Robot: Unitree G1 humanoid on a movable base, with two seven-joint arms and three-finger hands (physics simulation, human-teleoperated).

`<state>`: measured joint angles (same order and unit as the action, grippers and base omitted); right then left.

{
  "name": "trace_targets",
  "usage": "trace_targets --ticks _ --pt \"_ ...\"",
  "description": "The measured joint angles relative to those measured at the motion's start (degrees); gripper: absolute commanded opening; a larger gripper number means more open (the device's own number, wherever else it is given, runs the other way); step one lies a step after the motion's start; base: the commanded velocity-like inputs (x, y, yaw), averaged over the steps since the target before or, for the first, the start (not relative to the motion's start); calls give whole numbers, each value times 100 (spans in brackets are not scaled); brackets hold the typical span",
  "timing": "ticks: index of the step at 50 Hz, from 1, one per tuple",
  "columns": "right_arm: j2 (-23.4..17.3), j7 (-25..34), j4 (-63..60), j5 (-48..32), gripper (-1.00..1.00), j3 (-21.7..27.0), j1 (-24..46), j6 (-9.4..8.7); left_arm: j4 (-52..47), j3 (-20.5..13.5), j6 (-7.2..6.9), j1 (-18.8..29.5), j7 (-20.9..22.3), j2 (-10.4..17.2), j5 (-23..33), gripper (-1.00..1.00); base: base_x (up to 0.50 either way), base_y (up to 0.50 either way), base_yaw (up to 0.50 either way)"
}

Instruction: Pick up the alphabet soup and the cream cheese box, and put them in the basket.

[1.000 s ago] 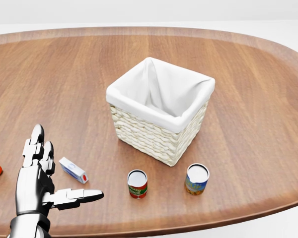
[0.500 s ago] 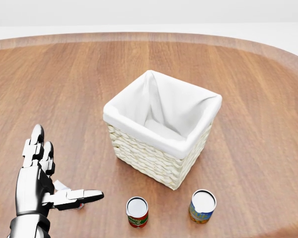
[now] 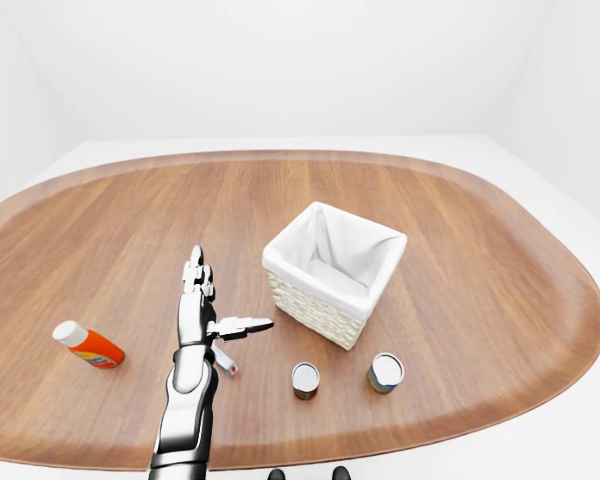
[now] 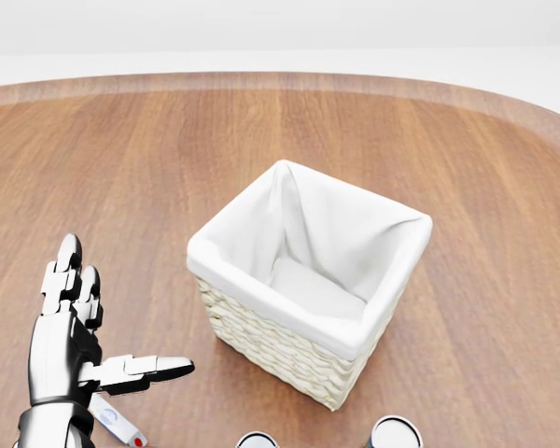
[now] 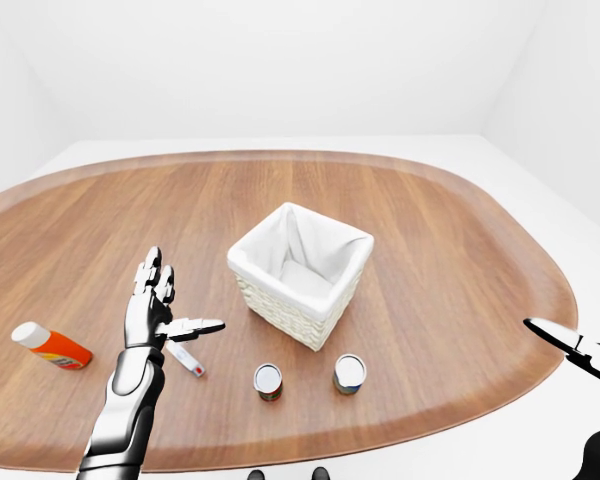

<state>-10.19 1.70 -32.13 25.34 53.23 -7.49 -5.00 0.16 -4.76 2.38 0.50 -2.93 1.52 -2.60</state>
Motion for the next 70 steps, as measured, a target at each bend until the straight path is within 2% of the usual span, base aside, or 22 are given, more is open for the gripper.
trace_targets --ticks 13,32,44,51,56,62,65,70 --pt "4 2 4 6 100 -1 -2 0 -74 8 -49 -14 -2 -4 -9 100 24 0 0" --pt "1 -3 3 0 100 -5 0 0 -39 1 -33 -7 3 0 -16 100 23 1 0" --pt "10 3 0 15 100 5 -9 0 -30 22 0 -16 -70 6 135 100 1 0 0" --pt "5 -3 13 27 100 6 -9 0 185 24 -93 103 -346 19 432 100 0 0 0" --pt "-2 -7 27 33 100 4 -6 0 197 71 -260 147 -668 44 843 100 0 0 0" --pt "-11 -12 35 37 100 3 -2 0 37 120 -503 117 -1047 94 1595 100 0 0 0" --pt "-12 -12 44 34 100 -1 -1 0 -184 148 -707 56 -1163 91 1972 100 0 0 0" --pt "-3 -1 40 49 100 5 -8 0 -643 278 -738 -89 -1252 116 2809 100 0 0 0"
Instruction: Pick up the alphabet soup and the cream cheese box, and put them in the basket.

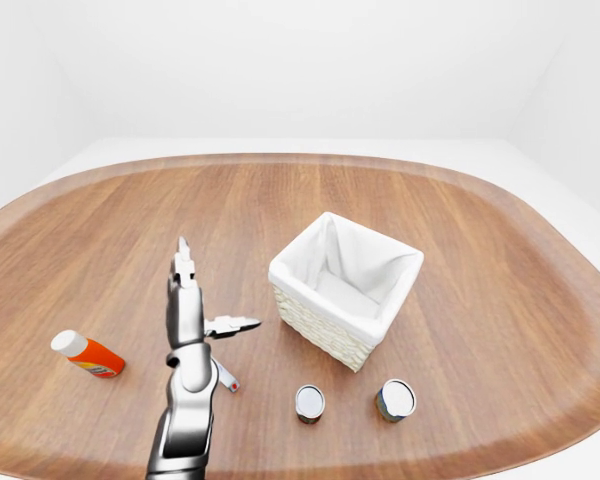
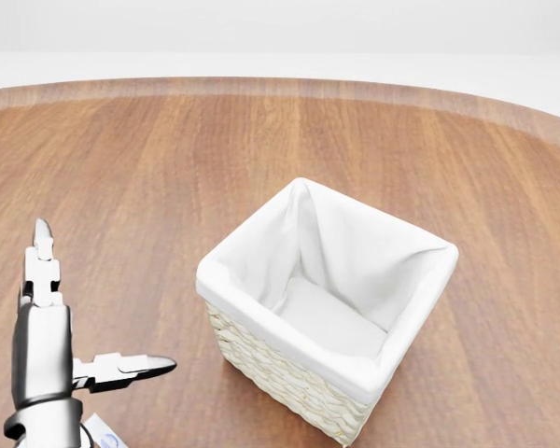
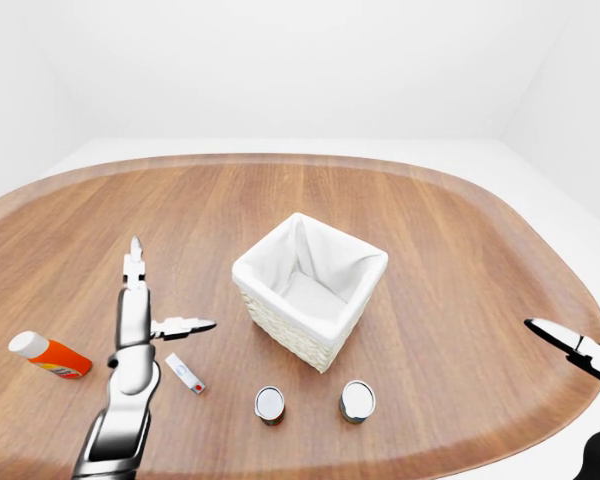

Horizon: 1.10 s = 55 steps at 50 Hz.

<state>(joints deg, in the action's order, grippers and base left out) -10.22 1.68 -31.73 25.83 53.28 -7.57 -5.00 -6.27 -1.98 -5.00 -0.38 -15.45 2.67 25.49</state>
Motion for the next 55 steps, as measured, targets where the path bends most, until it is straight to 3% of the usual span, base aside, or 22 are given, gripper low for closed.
trace_targets --ticks 17,34,39,55 --pt "11 -28 -23 4 100 23 -12 0 -964 196 0 -394 71 55 2771 100 0 0 0" --pt "6 -64 -24 -51 100 13 -2 0 -2019 343 0 -530 792 42 5299 100 0 0 0" --pt "1 -81 -17 -80 100 5 5 0 -2163 328 0 -506 876 18 5655 100 0 0 0" --pt "-11 -127 4 -160 100 -19 27 0 -2429 266 0 -405 1020 -54 5863 100 0 0 0"
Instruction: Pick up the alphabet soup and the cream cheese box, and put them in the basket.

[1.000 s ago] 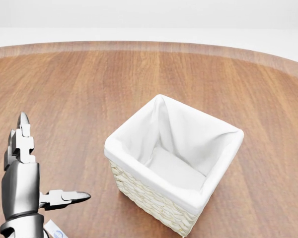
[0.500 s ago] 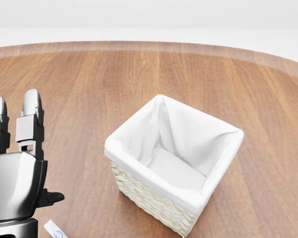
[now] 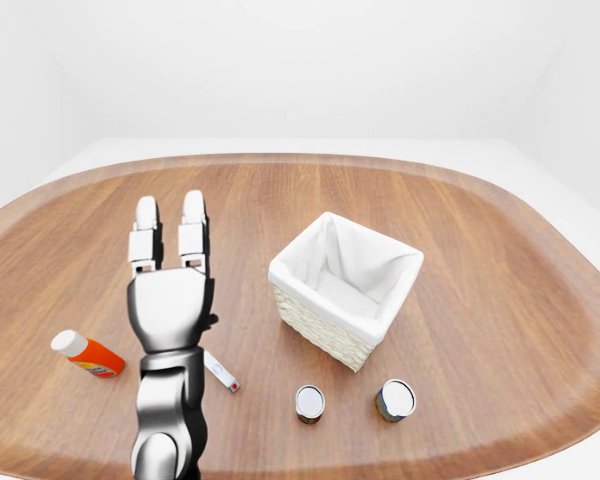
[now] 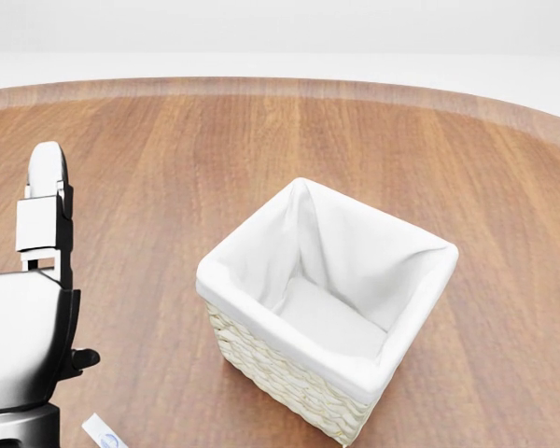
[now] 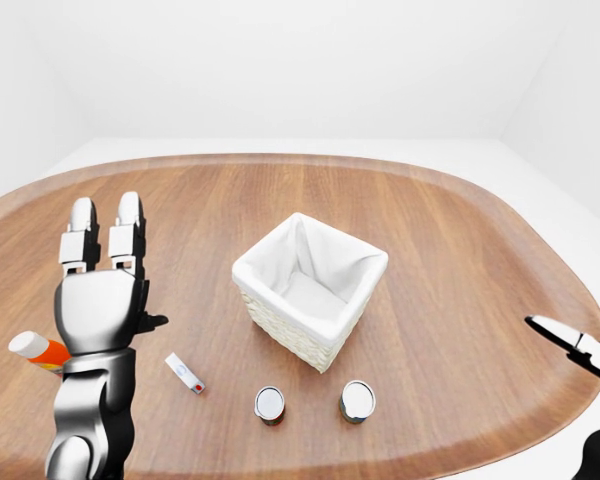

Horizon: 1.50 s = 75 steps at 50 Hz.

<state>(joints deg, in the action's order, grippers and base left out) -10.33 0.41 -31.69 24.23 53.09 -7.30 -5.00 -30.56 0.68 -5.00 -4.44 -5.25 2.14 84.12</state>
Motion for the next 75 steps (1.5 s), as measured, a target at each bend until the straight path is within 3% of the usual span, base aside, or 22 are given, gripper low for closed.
trace_targets --ticks 20,37,48,58,75 --pt "-3 -9 -3 -13 100 -5 6 0 -78 -9 0 -29 11 -10 18 100 0 0 0" --pt "16 15 -7 -60 100 -26 1 0 -302 25 5 -603 103 21 76 100 0 0 0" --pt "20 22 -4 -92 100 -32 1 0 -314 79 159 -990 360 37 198 100 0 0 0" --pt "28 32 -13 -106 100 -24 -2 0 13 102 294 -1248 292 99 303 100 0 0 0" --pt "32 35 -4 -98 100 -24 -4 0 397 272 379 -1677 170 224 485 100 0 0 0"
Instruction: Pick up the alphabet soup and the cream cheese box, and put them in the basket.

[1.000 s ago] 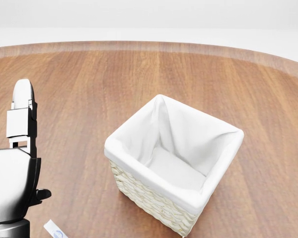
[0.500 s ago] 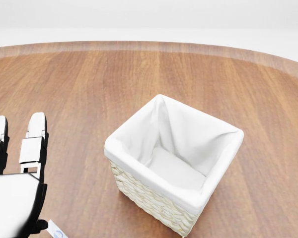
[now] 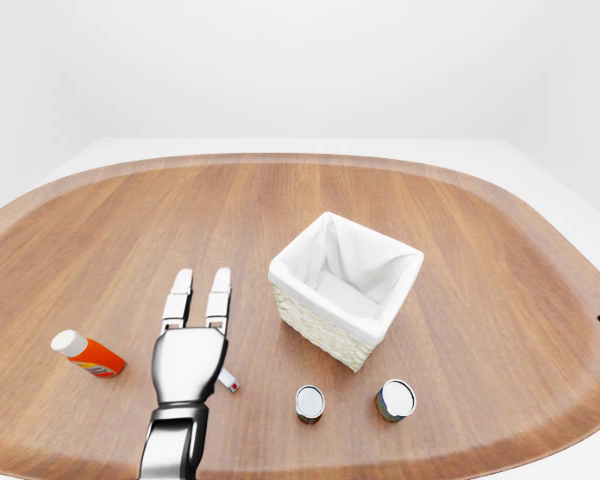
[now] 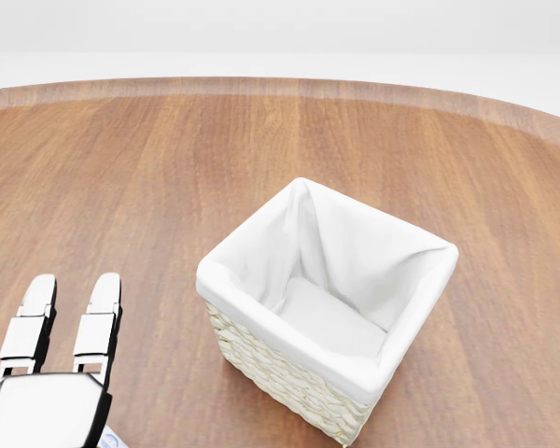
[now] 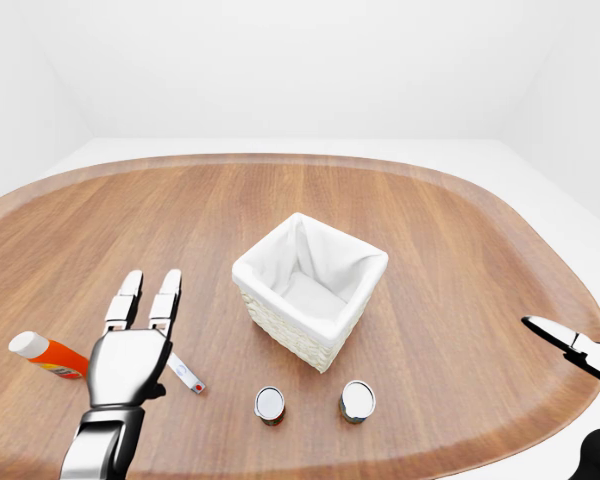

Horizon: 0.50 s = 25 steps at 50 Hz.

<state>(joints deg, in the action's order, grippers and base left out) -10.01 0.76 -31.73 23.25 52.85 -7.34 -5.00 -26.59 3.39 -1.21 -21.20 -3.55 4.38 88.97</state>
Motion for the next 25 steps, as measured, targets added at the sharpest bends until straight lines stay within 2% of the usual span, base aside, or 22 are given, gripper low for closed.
trace_targets --ticks 25 --pt "7 15 -12 0 100 7 -9 0 438 32 150 -640 -186 154 41 100 0 0 0"
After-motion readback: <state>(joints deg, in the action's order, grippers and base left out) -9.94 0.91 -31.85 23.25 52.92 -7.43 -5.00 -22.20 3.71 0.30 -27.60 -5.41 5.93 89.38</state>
